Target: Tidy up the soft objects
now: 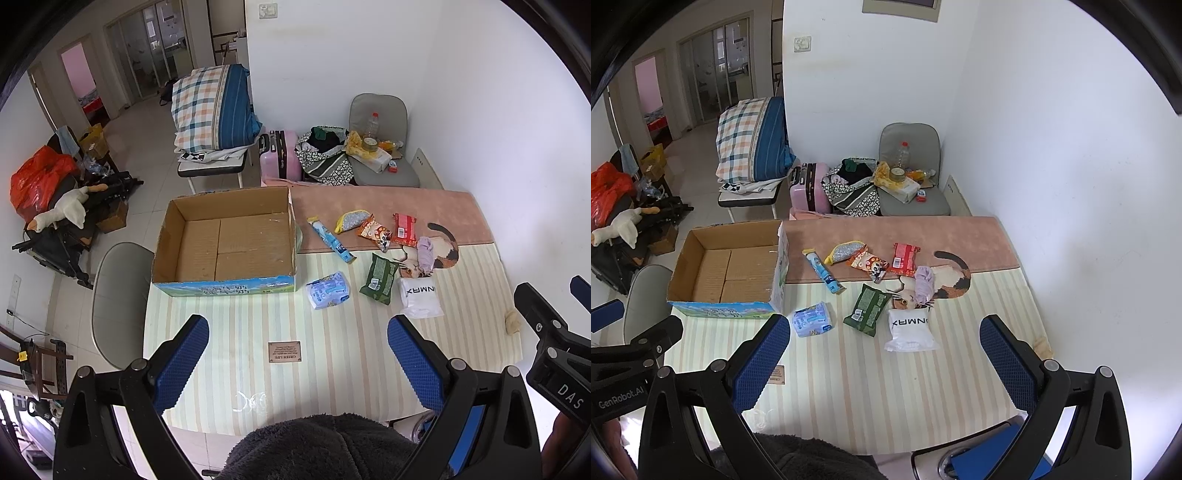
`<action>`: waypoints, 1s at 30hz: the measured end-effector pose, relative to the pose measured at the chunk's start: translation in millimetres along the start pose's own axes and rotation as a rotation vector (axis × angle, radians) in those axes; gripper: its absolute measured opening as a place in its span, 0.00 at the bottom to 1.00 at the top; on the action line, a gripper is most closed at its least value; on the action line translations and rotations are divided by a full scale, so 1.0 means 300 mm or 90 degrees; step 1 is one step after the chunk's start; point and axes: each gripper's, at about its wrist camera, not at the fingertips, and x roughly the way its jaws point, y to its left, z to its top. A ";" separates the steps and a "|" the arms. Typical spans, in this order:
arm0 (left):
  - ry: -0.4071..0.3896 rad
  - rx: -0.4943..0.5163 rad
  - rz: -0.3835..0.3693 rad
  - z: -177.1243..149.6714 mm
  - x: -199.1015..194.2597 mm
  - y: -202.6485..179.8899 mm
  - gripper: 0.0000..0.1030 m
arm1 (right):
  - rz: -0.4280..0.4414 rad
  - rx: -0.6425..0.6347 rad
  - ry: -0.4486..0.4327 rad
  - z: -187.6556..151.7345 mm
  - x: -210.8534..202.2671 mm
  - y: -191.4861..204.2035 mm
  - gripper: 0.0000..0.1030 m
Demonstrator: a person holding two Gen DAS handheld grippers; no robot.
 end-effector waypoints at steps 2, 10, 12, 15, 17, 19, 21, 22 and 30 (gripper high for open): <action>-0.003 -0.002 -0.001 0.002 -0.002 0.000 0.96 | -0.003 0.000 -0.001 0.001 0.001 -0.003 1.00; -0.005 -0.004 -0.002 0.002 -0.004 0.001 0.96 | -0.004 -0.001 -0.002 0.023 -0.013 -0.019 1.00; -0.005 -0.005 -0.003 0.002 -0.005 -0.002 0.96 | -0.005 -0.003 -0.004 0.025 -0.009 -0.020 1.00; -0.005 -0.005 -0.003 0.003 -0.005 -0.002 0.96 | -0.003 -0.001 -0.003 0.021 -0.008 -0.017 1.00; -0.005 -0.004 -0.002 0.002 -0.005 -0.001 0.96 | -0.004 -0.001 -0.004 0.016 -0.008 -0.013 1.00; -0.006 -0.005 -0.003 0.002 -0.008 -0.001 0.96 | -0.004 -0.002 -0.004 0.021 -0.008 -0.013 1.00; -0.007 -0.005 -0.003 0.000 -0.009 0.002 0.96 | -0.003 -0.001 -0.004 0.025 -0.012 -0.017 1.00; -0.007 -0.005 -0.003 0.002 -0.010 0.000 0.96 | -0.004 -0.004 -0.004 0.029 0.001 0.003 1.00; -0.007 -0.004 -0.003 0.001 -0.010 0.001 0.96 | -0.003 -0.004 -0.004 0.035 0.001 0.002 1.00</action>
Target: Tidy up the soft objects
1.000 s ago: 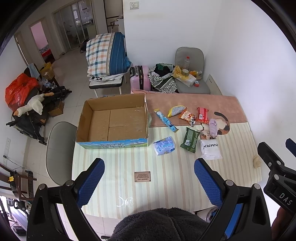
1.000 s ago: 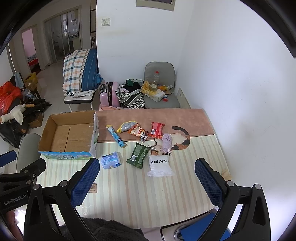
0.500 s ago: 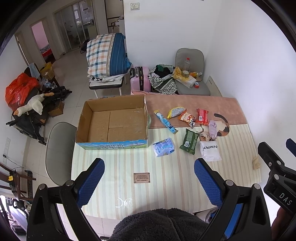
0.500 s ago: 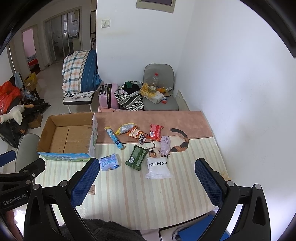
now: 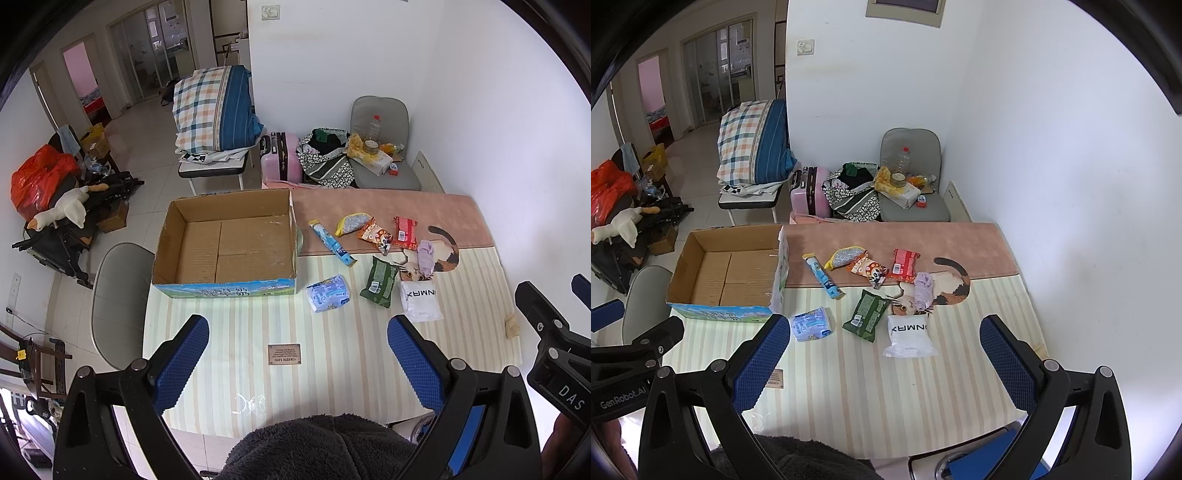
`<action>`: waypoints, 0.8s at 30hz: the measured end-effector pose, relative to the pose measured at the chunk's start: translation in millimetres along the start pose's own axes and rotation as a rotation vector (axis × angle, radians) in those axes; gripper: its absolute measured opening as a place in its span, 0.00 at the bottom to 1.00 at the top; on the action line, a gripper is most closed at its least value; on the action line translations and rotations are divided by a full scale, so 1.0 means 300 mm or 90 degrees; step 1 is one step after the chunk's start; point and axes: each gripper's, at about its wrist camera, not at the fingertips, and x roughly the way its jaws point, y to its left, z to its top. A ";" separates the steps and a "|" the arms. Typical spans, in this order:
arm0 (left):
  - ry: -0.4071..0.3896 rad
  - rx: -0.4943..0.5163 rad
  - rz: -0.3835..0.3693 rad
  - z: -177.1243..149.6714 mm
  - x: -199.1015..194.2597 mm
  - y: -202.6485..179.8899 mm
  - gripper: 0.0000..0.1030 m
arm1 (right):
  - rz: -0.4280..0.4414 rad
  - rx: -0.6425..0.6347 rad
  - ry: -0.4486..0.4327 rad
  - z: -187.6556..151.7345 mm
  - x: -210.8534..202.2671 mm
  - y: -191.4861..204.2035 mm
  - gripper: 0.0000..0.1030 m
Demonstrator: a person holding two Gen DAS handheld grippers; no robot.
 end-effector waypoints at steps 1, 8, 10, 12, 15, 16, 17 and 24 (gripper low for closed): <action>0.000 0.000 0.000 0.000 0.000 0.000 0.96 | 0.001 0.001 0.000 -0.003 0.001 0.000 1.00; 0.000 -0.002 -0.001 0.004 -0.001 -0.003 0.96 | 0.000 -0.001 -0.002 -0.005 0.000 0.005 1.00; 0.000 -0.001 0.000 0.002 0.001 -0.001 0.96 | 0.001 -0.003 -0.001 0.005 0.000 0.004 1.00; 0.000 -0.001 -0.001 0.003 0.000 -0.002 0.96 | 0.000 -0.006 -0.001 0.012 0.002 0.007 1.00; 0.000 -0.001 0.000 0.001 0.000 -0.002 0.96 | 0.000 -0.006 -0.002 0.006 0.005 0.015 1.00; 0.000 0.000 0.000 0.001 0.001 -0.001 0.96 | 0.001 -0.005 -0.002 0.002 0.005 0.016 1.00; 0.000 -0.001 0.000 0.001 0.000 -0.001 0.96 | 0.002 -0.005 -0.002 0.001 0.004 0.018 1.00; -0.002 -0.002 0.000 0.009 0.001 0.003 0.96 | 0.003 -0.005 -0.003 0.005 0.003 0.022 1.00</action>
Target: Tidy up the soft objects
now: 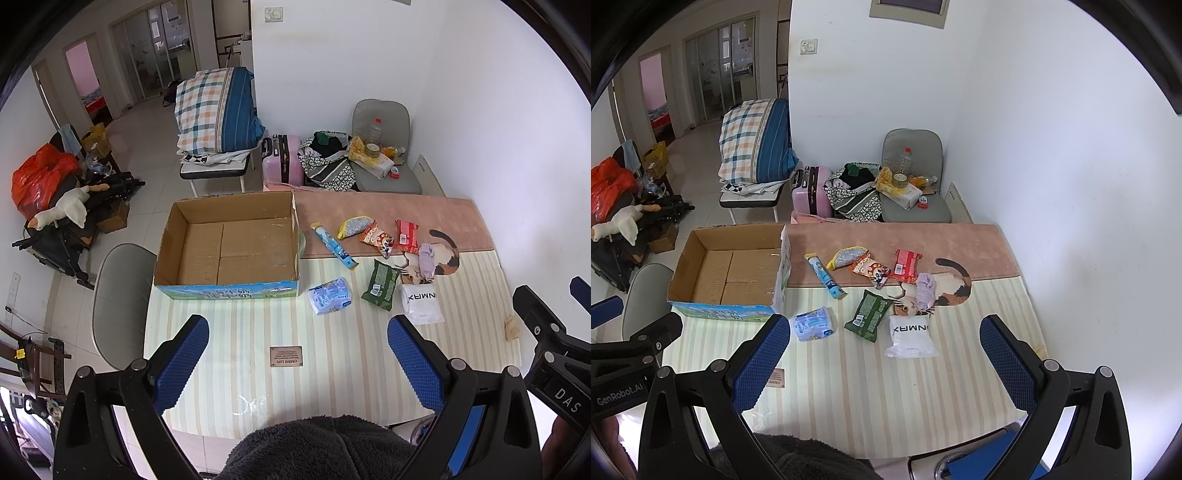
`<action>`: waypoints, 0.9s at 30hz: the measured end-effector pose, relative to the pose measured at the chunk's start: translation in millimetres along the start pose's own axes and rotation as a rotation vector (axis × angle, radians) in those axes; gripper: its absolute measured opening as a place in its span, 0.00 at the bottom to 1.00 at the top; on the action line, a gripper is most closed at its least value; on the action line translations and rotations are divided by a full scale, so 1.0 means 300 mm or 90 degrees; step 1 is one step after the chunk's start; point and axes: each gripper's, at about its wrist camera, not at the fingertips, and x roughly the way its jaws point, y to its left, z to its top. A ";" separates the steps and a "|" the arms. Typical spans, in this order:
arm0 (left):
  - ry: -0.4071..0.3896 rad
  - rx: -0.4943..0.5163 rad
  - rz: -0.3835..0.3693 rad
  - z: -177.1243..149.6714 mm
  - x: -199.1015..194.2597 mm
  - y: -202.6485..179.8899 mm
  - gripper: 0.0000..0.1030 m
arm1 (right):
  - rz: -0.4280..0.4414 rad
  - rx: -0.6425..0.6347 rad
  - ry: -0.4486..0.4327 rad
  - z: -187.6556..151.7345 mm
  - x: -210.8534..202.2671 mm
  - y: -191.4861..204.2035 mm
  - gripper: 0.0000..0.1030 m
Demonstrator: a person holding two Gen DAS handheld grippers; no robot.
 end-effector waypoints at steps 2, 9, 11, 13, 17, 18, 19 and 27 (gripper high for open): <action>-0.001 0.000 0.000 0.006 0.000 0.002 0.96 | 0.000 -0.001 -0.001 -0.004 -0.001 0.006 1.00; 0.000 -0.001 0.000 0.001 -0.001 0.006 0.96 | 0.003 0.001 -0.002 -0.005 0.002 0.013 1.00; 0.003 -0.001 -0.001 0.003 0.003 0.015 0.96 | 0.004 0.004 -0.002 -0.001 0.011 0.011 1.00; 0.006 0.000 0.001 0.009 0.012 0.023 0.96 | 0.010 0.013 0.002 -0.005 0.012 0.008 1.00; -0.005 0.020 0.025 0.050 0.067 0.007 0.96 | 0.027 0.048 0.027 0.004 0.090 -0.041 1.00; -0.008 0.029 0.029 0.058 0.086 0.001 0.96 | 0.031 0.055 0.037 0.008 0.125 -0.062 1.00; -0.010 0.039 0.036 0.070 0.113 -0.008 0.96 | 0.032 0.061 0.050 0.011 0.168 -0.085 1.00; 0.110 0.207 0.053 0.179 0.610 -0.177 0.96 | 0.006 0.076 0.231 -0.046 0.720 -0.286 1.00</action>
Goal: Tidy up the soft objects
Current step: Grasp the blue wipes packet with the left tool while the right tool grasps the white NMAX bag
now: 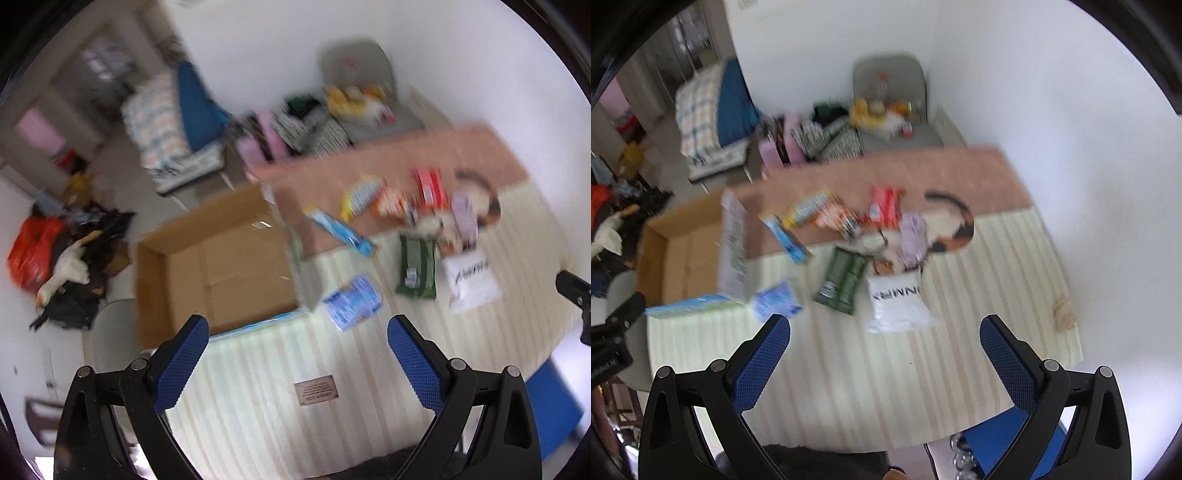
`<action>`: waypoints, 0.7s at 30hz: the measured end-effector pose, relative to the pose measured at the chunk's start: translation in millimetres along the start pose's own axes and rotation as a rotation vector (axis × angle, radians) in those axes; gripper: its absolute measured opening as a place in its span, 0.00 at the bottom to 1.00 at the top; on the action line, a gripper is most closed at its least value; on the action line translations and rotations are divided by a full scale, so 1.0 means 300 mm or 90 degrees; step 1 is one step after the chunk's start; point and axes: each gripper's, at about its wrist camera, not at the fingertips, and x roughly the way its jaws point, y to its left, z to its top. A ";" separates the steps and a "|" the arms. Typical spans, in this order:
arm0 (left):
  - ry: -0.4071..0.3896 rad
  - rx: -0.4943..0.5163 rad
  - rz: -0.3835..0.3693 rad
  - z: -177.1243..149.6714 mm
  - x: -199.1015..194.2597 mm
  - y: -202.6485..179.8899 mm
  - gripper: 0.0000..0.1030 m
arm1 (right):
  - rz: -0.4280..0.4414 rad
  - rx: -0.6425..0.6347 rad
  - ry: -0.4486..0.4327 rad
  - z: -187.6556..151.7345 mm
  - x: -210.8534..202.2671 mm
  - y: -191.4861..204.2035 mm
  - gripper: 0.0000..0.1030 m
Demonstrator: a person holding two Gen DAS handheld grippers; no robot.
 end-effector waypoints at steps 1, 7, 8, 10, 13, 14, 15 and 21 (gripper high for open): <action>0.025 0.020 -0.010 0.025 0.066 -0.025 0.96 | -0.003 -0.004 0.024 0.017 0.088 -0.013 1.00; 0.146 0.119 -0.011 0.109 0.440 -0.188 0.96 | -0.002 -0.029 0.171 0.073 0.549 -0.086 1.00; 0.172 0.127 -0.021 0.115 0.508 -0.213 0.96 | 0.017 -0.024 0.180 0.078 0.602 -0.094 1.00; 0.209 0.131 -0.033 0.119 0.596 -0.237 0.96 | 0.026 -0.022 0.204 0.087 0.714 -0.106 1.00; 0.262 0.159 -0.048 0.118 0.726 -0.287 0.96 | 0.019 -0.032 0.249 0.079 0.848 -0.085 1.00; 0.278 0.177 -0.047 0.116 0.767 -0.306 0.96 | 0.024 -0.033 0.260 0.076 0.875 -0.075 1.00; 0.290 0.193 -0.044 0.111 0.801 -0.322 0.96 | 0.036 -0.032 0.270 0.074 0.910 -0.072 1.00; 0.371 0.302 -0.007 0.067 0.960 -0.388 0.96 | 0.053 -0.053 0.311 0.051 1.034 -0.038 1.00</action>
